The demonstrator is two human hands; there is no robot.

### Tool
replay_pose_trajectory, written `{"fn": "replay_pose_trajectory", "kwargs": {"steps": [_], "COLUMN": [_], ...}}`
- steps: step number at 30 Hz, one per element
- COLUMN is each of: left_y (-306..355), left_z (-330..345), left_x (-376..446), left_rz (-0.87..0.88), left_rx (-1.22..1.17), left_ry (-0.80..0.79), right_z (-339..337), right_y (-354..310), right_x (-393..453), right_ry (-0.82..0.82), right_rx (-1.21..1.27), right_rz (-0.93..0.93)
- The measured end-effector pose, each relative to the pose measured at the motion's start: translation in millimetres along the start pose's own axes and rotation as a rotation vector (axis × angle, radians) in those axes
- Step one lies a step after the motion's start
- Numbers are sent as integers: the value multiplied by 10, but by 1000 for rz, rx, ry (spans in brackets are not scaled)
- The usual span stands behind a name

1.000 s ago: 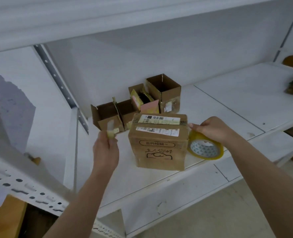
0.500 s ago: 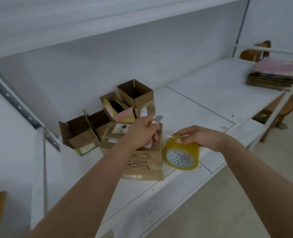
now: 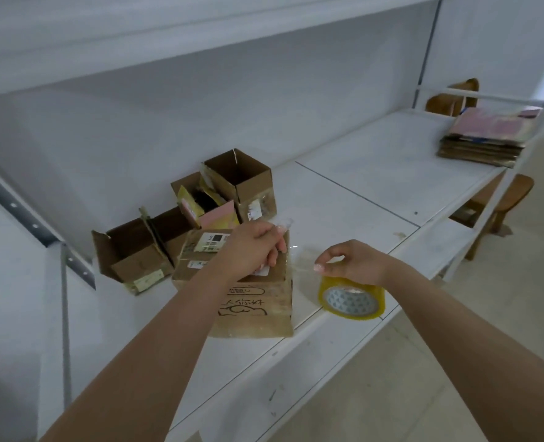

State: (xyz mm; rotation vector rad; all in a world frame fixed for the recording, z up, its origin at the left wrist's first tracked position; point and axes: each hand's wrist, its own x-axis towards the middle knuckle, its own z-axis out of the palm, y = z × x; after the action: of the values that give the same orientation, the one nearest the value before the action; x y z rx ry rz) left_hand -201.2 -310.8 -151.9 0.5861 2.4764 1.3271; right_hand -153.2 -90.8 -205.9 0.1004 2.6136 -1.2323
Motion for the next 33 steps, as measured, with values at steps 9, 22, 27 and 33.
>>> {"fn": "replay_pose_trajectory", "kwargs": {"steps": [9,22,27,33], "left_y": [598,546,284,208], "left_z": [72,263,108,410], "left_x": [21,96,36,-2], "left_rz": [-78,-70,-144,-128], "left_rx": [605,959,503,860], "left_ry": [-346,-221,63,341], "right_z": [-113,-164,-11,87], "right_y": [-21,-95,-19,220], "right_x": [-126,-251,-238,-237], "right_ry": [39,193,184,202], "right_rx": [104,111,245,286], "right_rz": [-21,-55,-18,99]}}
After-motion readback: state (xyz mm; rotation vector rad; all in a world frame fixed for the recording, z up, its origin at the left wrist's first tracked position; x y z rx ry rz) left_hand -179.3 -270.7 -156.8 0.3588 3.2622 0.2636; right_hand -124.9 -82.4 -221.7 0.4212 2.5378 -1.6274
